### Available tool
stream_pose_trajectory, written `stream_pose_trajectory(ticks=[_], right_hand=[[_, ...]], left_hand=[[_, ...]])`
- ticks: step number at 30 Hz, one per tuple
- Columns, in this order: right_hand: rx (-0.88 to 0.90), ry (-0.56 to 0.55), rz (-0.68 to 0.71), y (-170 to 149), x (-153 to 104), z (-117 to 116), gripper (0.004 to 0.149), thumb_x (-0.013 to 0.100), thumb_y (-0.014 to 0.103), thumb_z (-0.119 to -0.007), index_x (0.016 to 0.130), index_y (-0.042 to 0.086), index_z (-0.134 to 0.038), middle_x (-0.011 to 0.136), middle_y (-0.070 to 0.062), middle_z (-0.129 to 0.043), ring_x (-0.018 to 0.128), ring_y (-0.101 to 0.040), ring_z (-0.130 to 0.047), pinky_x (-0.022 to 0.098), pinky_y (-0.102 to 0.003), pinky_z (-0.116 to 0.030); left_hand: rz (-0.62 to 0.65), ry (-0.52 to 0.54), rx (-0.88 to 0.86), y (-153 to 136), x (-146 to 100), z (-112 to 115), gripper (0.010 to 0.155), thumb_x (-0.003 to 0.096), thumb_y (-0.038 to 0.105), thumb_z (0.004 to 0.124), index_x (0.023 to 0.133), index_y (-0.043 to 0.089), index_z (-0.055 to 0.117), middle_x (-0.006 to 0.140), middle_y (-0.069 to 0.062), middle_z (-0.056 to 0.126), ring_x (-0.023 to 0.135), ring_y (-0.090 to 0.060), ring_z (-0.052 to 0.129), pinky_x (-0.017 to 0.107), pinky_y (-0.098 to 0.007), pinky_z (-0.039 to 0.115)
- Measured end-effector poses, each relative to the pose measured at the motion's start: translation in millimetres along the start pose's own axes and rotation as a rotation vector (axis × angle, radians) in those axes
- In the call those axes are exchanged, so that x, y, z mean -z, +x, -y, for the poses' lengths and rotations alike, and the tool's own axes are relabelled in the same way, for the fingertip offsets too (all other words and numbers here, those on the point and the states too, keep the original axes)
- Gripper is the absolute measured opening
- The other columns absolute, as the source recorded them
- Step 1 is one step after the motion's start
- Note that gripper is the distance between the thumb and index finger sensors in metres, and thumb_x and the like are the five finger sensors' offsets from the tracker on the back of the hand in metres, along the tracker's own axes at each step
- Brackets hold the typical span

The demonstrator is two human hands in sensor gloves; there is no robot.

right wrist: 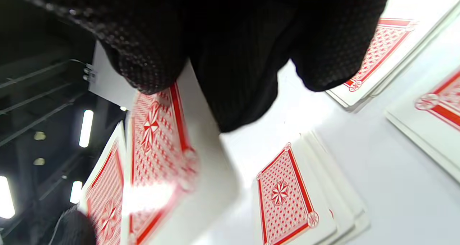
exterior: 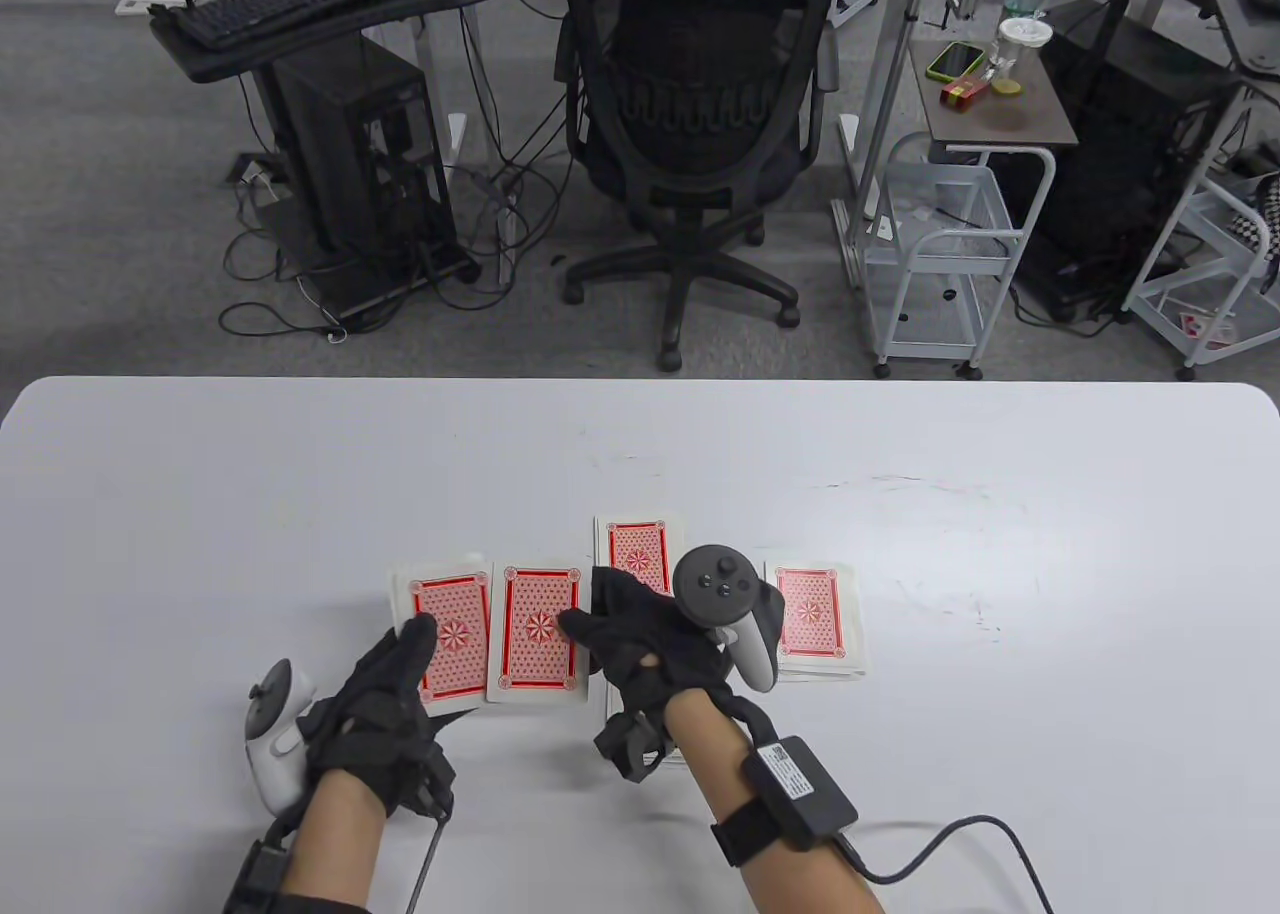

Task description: Four-player card dealing with fan arrangement

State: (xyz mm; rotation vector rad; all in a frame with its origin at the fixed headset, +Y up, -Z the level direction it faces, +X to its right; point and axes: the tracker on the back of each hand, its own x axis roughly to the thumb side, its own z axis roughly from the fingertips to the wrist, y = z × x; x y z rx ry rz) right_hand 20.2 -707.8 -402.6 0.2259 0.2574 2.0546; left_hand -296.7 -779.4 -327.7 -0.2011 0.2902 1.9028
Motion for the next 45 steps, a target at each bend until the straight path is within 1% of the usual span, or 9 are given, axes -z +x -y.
stream_pose_trajectory(ticks=[4,9,16,19,24,29,37,42,45], right_hand=[[-0.167,0.034,-0.056,18.1,39.8,-18.9,0.066,0.052,0.029,-0.084,0.103,0.0,-0.053,0.076,-0.004,-0.084,0.039,-0.014,-0.1,0.045,-0.052,-0.078],[-0.406,0.095,-0.141,18.0,74.0,-63.8,0.073,0.052,0.032,-0.084,0.104,-0.003,-0.048,0.075,-0.004,-0.083,0.034,-0.01,-0.102,0.043,-0.049,-0.08],[-0.932,0.07,-0.247,6.3,89.3,-99.2,0.078,0.05,0.039,-0.087,0.104,-0.002,-0.048,0.071,-0.001,-0.085,0.028,-0.004,-0.098,0.042,-0.046,-0.081],[-1.021,0.064,-0.238,1.9,87.4,-102.1,0.076,0.05,0.042,-0.085,0.104,0.001,-0.051,0.07,0.001,-0.085,0.027,-0.004,-0.096,0.042,-0.046,-0.081],[-0.798,0.066,-0.164,14.0,72.2,-79.9,0.072,0.053,0.046,-0.081,0.104,0.003,-0.054,0.073,-0.002,-0.084,0.032,-0.007,-0.098,0.044,-0.048,-0.079],[-0.364,0.067,-0.024,30.1,33.9,-43.3,0.061,0.057,0.047,-0.075,0.102,0.007,-0.062,0.083,-0.01,-0.081,0.047,-0.017,-0.101,0.049,-0.053,-0.075],[-0.06,0.064,0.173,2.6,-16.5,-27.6,0.073,0.054,0.048,-0.079,0.107,0.007,-0.051,0.095,-0.015,-0.068,0.07,-0.033,-0.093,0.055,-0.062,-0.067],[0.01,0.106,0.169,-13.2,-20.1,-31.0,0.068,0.05,0.045,-0.087,0.101,0.01,-0.058,0.086,-0.007,-0.075,0.063,-0.026,-0.097,0.055,-0.061,-0.069],[-0.022,0.019,0.163,-16.6,-20.3,-30.9,0.055,0.046,0.037,-0.091,0.091,0.014,-0.07,0.074,-0.001,-0.085,0.049,-0.02,-0.103,0.051,-0.058,-0.074]], left_hand=[[0.007,0.123,-0.051,5.0,-0.4,-30.7,0.044,0.0513,0.053,0.078,0.092,0.034,0.076,0.087,0.01,0.093,0.075,-0.023,0.102,0.054,-0.043,0.087],[-0.012,0.116,-0.099,-0.2,3.4,-32.7,0.044,0.0517,0.053,0.078,0.092,0.034,0.076,0.088,0.01,0.092,0.075,-0.023,0.101,0.055,-0.043,0.087],[-0.019,0.085,-0.058,-1.8,7.7,-24.5,0.044,0.0515,0.052,0.078,0.092,0.034,0.076,0.088,0.01,0.093,0.075,-0.023,0.101,0.054,-0.043,0.087],[-0.019,0.072,-0.043,-1.9,8.9,-21.0,0.044,0.0513,0.052,0.079,0.092,0.034,0.077,0.087,0.009,0.093,0.075,-0.023,0.101,0.054,-0.043,0.087],[-0.018,0.057,-0.024,-2.8,9.2,-14.5,0.044,0.0512,0.052,0.079,0.091,0.033,0.077,0.086,0.009,0.093,0.074,-0.023,0.102,0.053,-0.043,0.088],[-0.023,0.014,-0.012,-5.8,8.2,-1.1,0.044,0.051,0.052,0.08,0.091,0.033,0.078,0.086,0.009,0.094,0.073,-0.023,0.103,0.053,-0.043,0.088],[-0.037,-0.091,0.029,-14.9,1.9,29.9,0.044,0.0503,0.052,0.081,0.09,0.033,0.079,0.085,0.009,0.095,0.072,-0.023,0.103,0.052,-0.043,0.088],[-0.045,-0.137,0.058,-25.1,-0.9,49.4,0.044,0.0497,0.051,0.082,0.089,0.033,0.079,0.085,0.009,0.095,0.072,-0.023,0.103,0.052,-0.043,0.088],[-0.038,-0.124,0.083,-26.3,-3.5,54.0,0.043,0.049,0.051,0.083,0.089,0.034,0.079,0.085,0.01,0.095,0.072,-0.023,0.103,0.052,-0.043,0.088]])
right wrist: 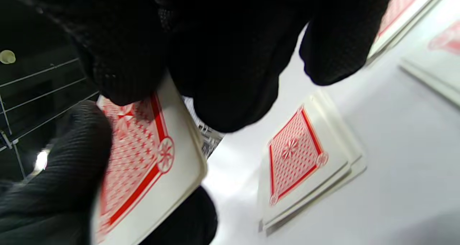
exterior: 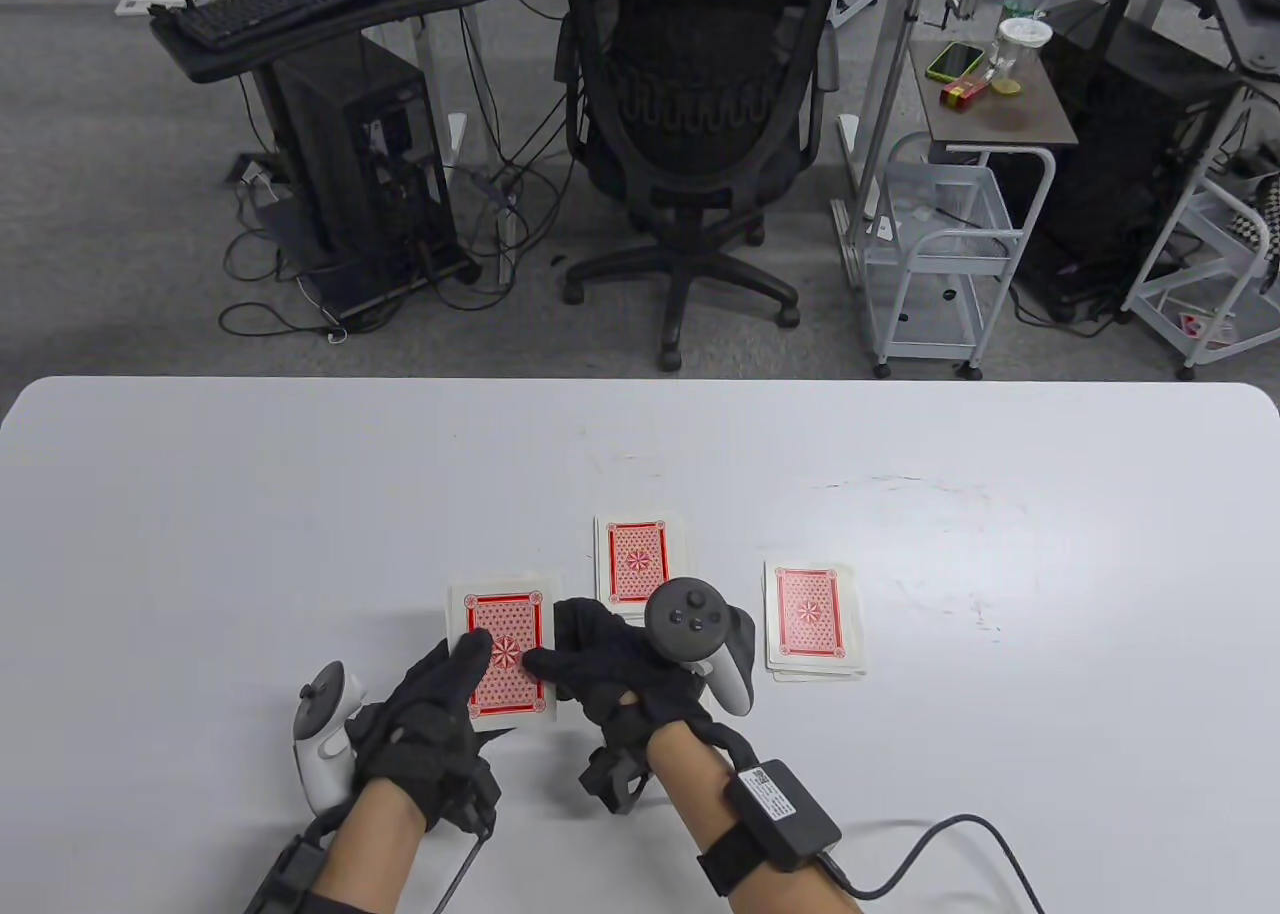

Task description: Four-player card dealing with fan arrangement

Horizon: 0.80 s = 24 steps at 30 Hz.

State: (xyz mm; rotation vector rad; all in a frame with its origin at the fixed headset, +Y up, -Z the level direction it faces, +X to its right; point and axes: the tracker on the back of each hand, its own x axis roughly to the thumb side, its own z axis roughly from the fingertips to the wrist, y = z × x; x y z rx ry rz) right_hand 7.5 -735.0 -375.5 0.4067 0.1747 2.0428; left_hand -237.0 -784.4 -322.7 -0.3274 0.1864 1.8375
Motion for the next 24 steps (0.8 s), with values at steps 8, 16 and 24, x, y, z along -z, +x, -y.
stream_pose_trajectory(ticks=[8,16,24], right_hand=[[0.081,0.002,0.022,-1.6,4.5,7.3,0.054,0.045,0.029,-0.09,0.091,0.008,-0.071,0.07,-0.002,-0.09,0.05,-0.021,-0.108,0.052,-0.056,-0.076],[0.074,-0.021,-0.032,-0.7,24.8,34.5,0.058,0.049,0.028,-0.089,0.096,0.003,-0.068,0.07,-0.003,-0.092,0.049,-0.021,-0.11,0.052,-0.053,-0.079],[-0.282,-0.088,-0.33,-14.1,86.0,72.5,0.065,0.052,0.026,-0.084,0.104,0.003,-0.053,0.078,-0.006,-0.083,0.044,-0.02,-0.101,0.052,-0.057,-0.073]], left_hand=[[0.003,-0.036,-0.048,1.1,1.0,-3.2,0.044,0.0494,0.051,0.08,0.09,0.033,0.078,0.086,0.009,0.094,0.073,-0.023,0.103,0.052,-0.044,0.088],[0.008,0.028,-0.074,5.3,2.8,-23.6,0.044,0.0506,0.051,0.079,0.091,0.034,0.077,0.087,0.009,0.093,0.074,-0.023,0.102,0.054,-0.043,0.088],[0.006,0.131,-0.061,8.0,5.9,-49.7,0.044,0.0512,0.051,0.078,0.092,0.034,0.076,0.088,0.009,0.092,0.075,-0.024,0.101,0.054,-0.043,0.087]])
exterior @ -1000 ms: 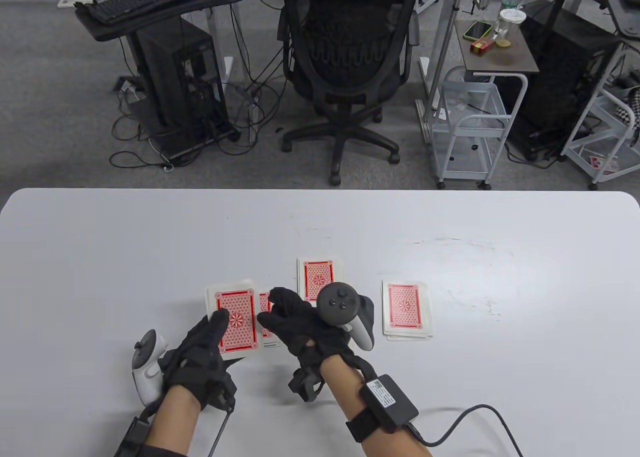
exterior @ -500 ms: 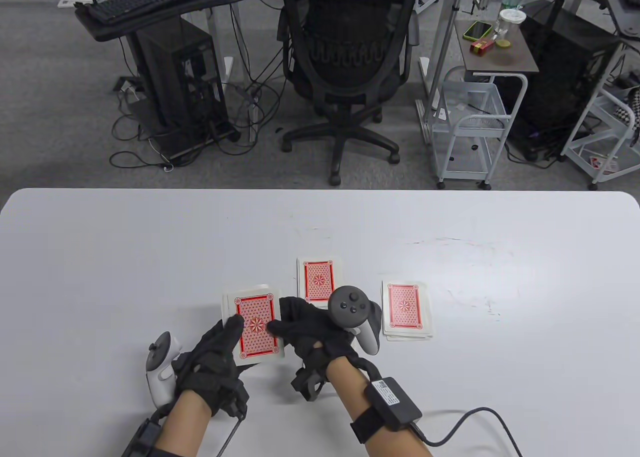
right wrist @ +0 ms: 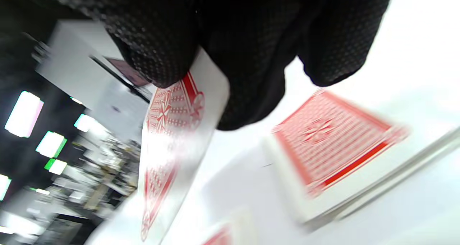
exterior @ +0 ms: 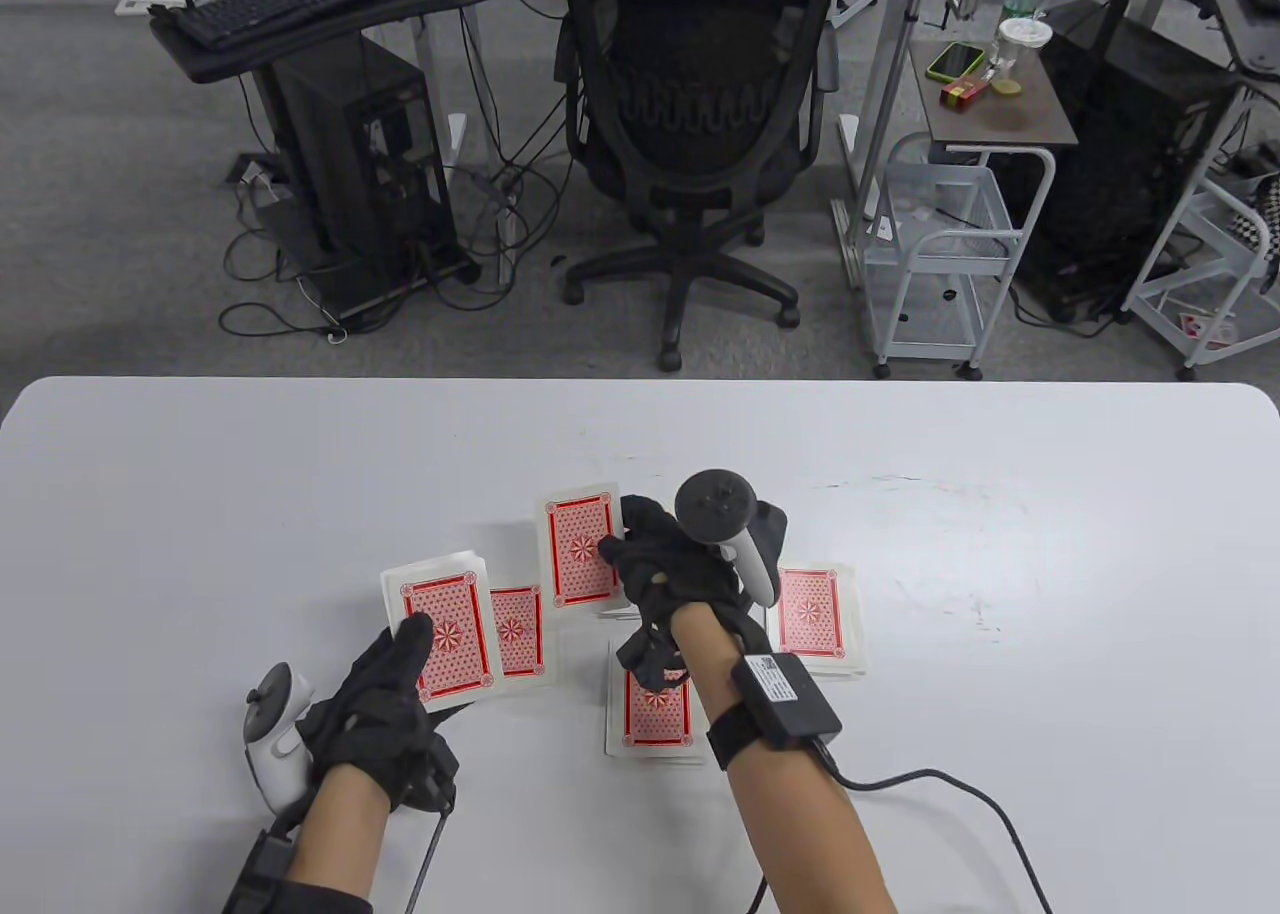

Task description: Four-player card dealing with fan arrangement

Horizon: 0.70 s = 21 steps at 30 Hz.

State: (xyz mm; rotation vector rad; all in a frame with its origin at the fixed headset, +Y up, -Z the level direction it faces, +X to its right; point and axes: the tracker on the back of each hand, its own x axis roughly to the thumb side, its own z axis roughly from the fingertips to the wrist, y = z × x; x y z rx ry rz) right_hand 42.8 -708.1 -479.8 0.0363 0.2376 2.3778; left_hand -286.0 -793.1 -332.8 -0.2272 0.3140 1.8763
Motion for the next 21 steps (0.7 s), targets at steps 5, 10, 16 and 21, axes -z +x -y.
stream_pose_trajectory(ticks=[5,10,16,21], right_hand=[[-0.239,-0.015,-0.163,-10.4,31.4,-11.0,0.069,0.051,0.026,-0.086,0.105,0.003,-0.05,0.078,-0.006,-0.082,0.041,-0.017,-0.101,0.05,-0.055,-0.075],[-0.648,-0.056,-0.281,-24.2,48.5,-30.9,0.071,0.049,0.034,-0.088,0.104,0.005,-0.054,0.074,-0.003,-0.085,0.039,-0.014,-0.104,0.05,-0.05,-0.077],[-0.761,-0.091,-0.234,-15.5,37.7,-24.7,0.073,0.049,0.041,-0.087,0.106,0.011,-0.054,0.082,-0.005,-0.081,0.049,-0.018,-0.1,0.054,-0.055,-0.072],[-0.494,-0.088,-0.095,1.0,5.0,-5.2,0.069,0.053,0.044,-0.081,0.106,0.009,-0.054,0.084,-0.007,-0.079,0.052,-0.02,-0.1,0.054,-0.056,-0.071]], left_hand=[[0.004,0.001,-0.017,1.7,1.5,-2.1,0.044,0.0513,0.051,0.079,0.092,0.034,0.076,0.088,0.009,0.092,0.075,-0.024,0.101,0.055,-0.043,0.087],[-0.002,0.004,-0.016,2.1,3.4,-4.3,0.044,0.0514,0.051,0.079,0.092,0.034,0.076,0.088,0.009,0.092,0.075,-0.024,0.101,0.055,-0.043,0.087],[-0.003,-0.002,-0.006,2.9,2.7,-2.8,0.044,0.0516,0.051,0.078,0.092,0.034,0.076,0.088,0.009,0.092,0.075,-0.023,0.101,0.055,-0.043,0.087],[0.009,-0.016,0.007,1.9,0.3,6.2,0.044,0.051,0.051,0.079,0.091,0.033,0.077,0.087,0.008,0.093,0.074,-0.024,0.102,0.054,-0.043,0.087]])
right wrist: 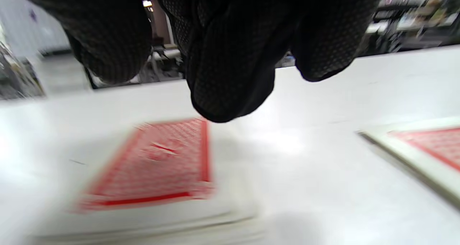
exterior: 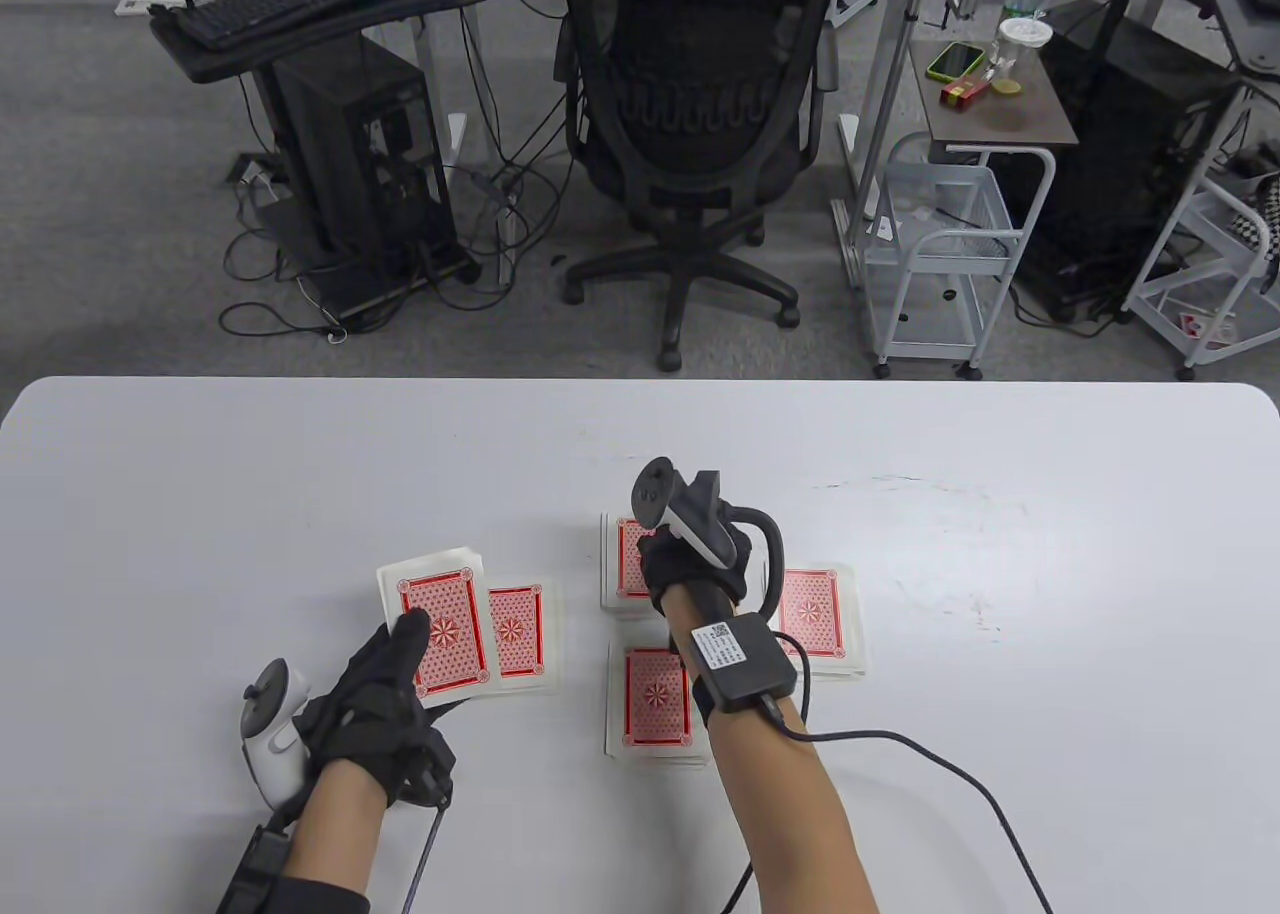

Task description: Four-player card dealing with fan arrangement

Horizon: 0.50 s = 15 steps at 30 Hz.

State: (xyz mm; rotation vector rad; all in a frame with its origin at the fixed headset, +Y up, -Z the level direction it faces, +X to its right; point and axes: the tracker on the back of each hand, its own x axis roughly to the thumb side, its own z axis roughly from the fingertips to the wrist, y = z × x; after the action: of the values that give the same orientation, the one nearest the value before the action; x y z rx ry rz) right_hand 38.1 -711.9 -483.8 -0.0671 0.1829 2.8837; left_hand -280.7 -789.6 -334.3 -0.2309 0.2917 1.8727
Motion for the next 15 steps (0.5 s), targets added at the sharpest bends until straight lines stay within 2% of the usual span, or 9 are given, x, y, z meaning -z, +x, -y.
stream_pose_trajectory(ticks=[3,7,8,10,13,15], right_hand=[[0.262,0.01,0.112,-1.3,-36.1,4.7,0.065,0.055,0.044,-0.078,0.105,0.008,-0.056,0.085,-0.009,-0.078,0.054,-0.022,-0.1,0.054,-0.057,-0.071],[0.523,0.047,0.234,-2.7,-71.7,-3.7,0.062,0.057,0.044,-0.076,0.104,0.008,-0.059,0.087,-0.011,-0.077,0.056,-0.025,-0.1,0.054,-0.058,-0.071],[0.615,0.058,0.301,-0.8,-82.5,-8.0,0.063,0.056,0.045,-0.076,0.104,0.007,-0.059,0.088,-0.013,-0.076,0.058,-0.027,-0.099,0.054,-0.059,-0.07],[0.691,0.084,0.346,2.5,-93.6,-13.9,0.065,0.056,0.047,-0.076,0.105,0.008,-0.057,0.09,-0.013,-0.074,0.064,-0.03,-0.097,0.055,-0.061,-0.069],[0.732,0.1,0.422,12.7,-108.5,-29.4,0.076,0.053,0.05,-0.08,0.108,0.007,-0.048,0.098,-0.016,-0.062,0.082,-0.041,-0.083,0.058,-0.066,-0.062],[0.685,0.092,0.413,19.8,-111.0,-35.6,0.076,0.048,0.047,-0.087,0.104,0.008,-0.054,0.093,-0.013,-0.067,0.076,-0.037,-0.087,0.056,-0.066,-0.064]], left_hand=[[0.001,-0.015,0.002,-2.3,-2.2,7.6,0.044,0.0506,0.051,0.08,0.091,0.033,0.078,0.086,0.008,0.094,0.073,-0.023,0.102,0.053,-0.043,0.088],[-0.017,-0.049,0.007,-7.9,-3.9,18.3,0.044,0.0505,0.051,0.08,0.09,0.033,0.078,0.086,0.008,0.094,0.073,-0.023,0.103,0.053,-0.043,0.088],[-0.021,-0.062,0.02,-9.3,-4.1,22.3,0.044,0.0504,0.051,0.08,0.09,0.033,0.078,0.086,0.008,0.094,0.072,-0.023,0.103,0.052,-0.043,0.088],[-0.025,-0.087,0.038,-11.3,-5.0,29.0,0.043,0.0502,0.051,0.081,0.09,0.033,0.078,0.085,0.009,0.094,0.072,-0.023,0.103,0.052,-0.043,0.088],[-0.03,-0.13,0.049,-14.0,-7.1,39.1,0.043,0.0499,0.051,0.081,0.089,0.033,0.079,0.084,0.009,0.095,0.072,-0.023,0.103,0.052,-0.043,0.088],[-0.026,-0.136,0.06,-15.1,-8.0,42.9,0.043,0.0498,0.05,0.081,0.089,0.033,0.079,0.084,0.009,0.095,0.071,-0.023,0.104,0.052,-0.043,0.089]])
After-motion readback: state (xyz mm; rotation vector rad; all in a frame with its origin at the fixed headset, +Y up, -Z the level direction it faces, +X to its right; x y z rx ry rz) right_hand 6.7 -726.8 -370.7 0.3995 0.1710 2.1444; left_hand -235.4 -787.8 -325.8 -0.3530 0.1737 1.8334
